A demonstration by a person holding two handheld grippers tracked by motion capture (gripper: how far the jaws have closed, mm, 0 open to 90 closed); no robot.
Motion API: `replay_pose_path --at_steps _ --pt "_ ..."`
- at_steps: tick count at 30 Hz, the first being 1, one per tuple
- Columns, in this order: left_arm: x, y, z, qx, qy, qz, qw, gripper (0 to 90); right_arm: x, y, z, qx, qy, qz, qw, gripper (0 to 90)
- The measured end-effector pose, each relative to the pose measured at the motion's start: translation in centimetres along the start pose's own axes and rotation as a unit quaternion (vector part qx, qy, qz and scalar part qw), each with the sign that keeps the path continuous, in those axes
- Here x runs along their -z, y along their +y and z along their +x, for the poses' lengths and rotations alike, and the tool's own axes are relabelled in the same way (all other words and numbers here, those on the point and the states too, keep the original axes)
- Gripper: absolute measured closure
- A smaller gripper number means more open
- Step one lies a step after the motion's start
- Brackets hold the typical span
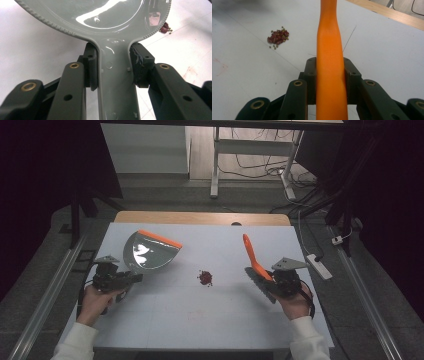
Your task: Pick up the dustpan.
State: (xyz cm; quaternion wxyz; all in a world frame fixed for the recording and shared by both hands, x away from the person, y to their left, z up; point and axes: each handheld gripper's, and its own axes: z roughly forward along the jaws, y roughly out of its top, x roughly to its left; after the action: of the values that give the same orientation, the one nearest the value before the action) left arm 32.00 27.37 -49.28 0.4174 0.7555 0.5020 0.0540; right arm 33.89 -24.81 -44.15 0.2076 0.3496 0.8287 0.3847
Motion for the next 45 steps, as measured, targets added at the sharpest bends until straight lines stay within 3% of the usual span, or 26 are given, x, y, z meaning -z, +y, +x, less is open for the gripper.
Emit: replay_pose_path --at_steps 14,27,36,44,45 --pt "-0.9 1.7 -0.6 -0.052 -0.022 0.009 0.9984 61.3 -0.3 1.0 0.2 0.000 0.005 -0.009 0.9999 70.1" --pt "-1.2 2.0 -0.9 -0.090 -0.049 0.036 0.9941 61.3 -0.8 1.5 0.0 -0.002 0.011 -0.012 0.9999 70.1" --pt "-0.7 1.6 -1.6 -0.122 -0.057 0.047 0.9898 61.3 -1.5 2.7 0.3 0.007 0.017 -0.016 0.9997 70.1" --pt "0.0 1.2 -2.8 -0.152 -0.066 0.060 0.9844 61.3 -3.4 4.4 0.5 0.014 0.034 -0.023 0.9991 70.1" --pt "0.2 1.0 -2.9 -0.160 -0.067 0.066 0.9826 61.3 -3.7 4.6 0.5 0.015 0.035 -0.023 0.9990 70.1"
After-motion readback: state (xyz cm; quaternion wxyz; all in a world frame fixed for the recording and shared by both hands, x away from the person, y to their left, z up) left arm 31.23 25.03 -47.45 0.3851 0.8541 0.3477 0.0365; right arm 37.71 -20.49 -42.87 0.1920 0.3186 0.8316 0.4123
